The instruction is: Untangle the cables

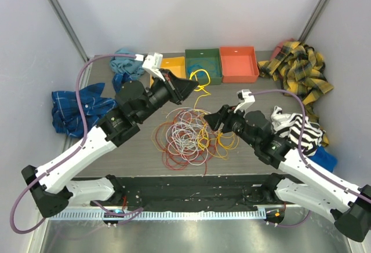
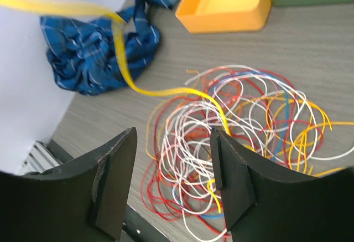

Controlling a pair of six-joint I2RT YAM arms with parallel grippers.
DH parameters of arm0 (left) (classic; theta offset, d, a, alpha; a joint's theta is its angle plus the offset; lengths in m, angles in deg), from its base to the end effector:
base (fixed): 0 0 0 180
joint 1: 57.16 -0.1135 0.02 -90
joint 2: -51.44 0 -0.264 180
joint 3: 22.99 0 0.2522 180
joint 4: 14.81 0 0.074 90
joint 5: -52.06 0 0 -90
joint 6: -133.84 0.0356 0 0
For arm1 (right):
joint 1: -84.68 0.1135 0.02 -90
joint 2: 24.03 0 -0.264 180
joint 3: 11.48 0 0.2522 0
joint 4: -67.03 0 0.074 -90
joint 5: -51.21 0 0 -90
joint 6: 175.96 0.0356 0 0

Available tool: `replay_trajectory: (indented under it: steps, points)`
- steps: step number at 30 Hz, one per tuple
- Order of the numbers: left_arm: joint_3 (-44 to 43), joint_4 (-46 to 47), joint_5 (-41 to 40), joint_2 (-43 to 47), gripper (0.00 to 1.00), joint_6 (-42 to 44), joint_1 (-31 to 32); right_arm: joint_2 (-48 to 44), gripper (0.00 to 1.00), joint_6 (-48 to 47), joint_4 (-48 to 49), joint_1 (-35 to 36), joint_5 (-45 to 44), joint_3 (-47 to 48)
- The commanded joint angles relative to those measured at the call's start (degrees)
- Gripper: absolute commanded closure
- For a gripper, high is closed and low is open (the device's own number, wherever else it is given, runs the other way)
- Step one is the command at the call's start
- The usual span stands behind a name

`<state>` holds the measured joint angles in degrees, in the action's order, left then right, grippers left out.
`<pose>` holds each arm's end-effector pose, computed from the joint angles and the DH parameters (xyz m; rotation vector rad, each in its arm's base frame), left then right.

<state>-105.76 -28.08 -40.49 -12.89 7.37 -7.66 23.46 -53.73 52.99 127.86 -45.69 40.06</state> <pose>0.1662 -0.1921 0.4411 0.1425 1.5901 -1.1651 0.1494 0.1343 0.3070 -0.0820 1.8212 0.8477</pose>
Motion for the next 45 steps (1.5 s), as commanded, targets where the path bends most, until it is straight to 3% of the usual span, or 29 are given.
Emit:
replay_trajectory:
  steps: [1, 5, 11, 17, 21, 27, 33, 40, 45]
  points:
    - [-6.2, -0.1, 0.4, -2.5, 1.00, 2.0, 0.1, 0.2, 0.36, -1.2, 7.0, 0.3, 1.5, -1.3]
    - [-11.5, -2.1, 0.4, -4.5, 1.00, 3.9, 0.1, 2.0, 0.37, -1.6, 8.4, 0.4, -0.2, -0.6]
    - [-26.0, -9.7, -9.9, -9.4, 1.00, 11.1, -0.8, -2.0, 0.38, -2.7, 3.4, 0.3, -6.1, 1.5]
    - [-36.8, -15.7, -14.7, -17.0, 1.00, 10.8, -11.8, -7.6, 0.38, -3.3, -5.4, 0.4, -8.8, 4.2]
    - [-39.4, -15.1, -17.8, -22.1, 1.00, 10.5, -20.9, -12.4, 0.38, -4.4, -8.9, 0.4, -10.8, 4.9]
    - [-43.4, -8.9, -15.6, -30.9, 1.00, 11.4, -28.0, -14.3, 0.38, -4.4, -11.1, 0.3, -12.1, 4.3]
    - [-46.1, -2.1, -11.3, -38.0, 1.00, 13.5, -29.4, -14.0, 0.38, -4.6, -10.9, 0.3, -12.2, 3.1]
    - [-50.9, -2.9, -10.0, -43.5, 1.00, 13.7, -29.5, -12.2, 0.38, -6.2, -9.7, 0.3, -12.2, 2.7]
    - [-45.4, -4.1, -8.5, -44.5, 1.00, 11.4, -29.5, -10.7, 0.38, -6.9, -9.1, 0.3, -13.0, 2.4]
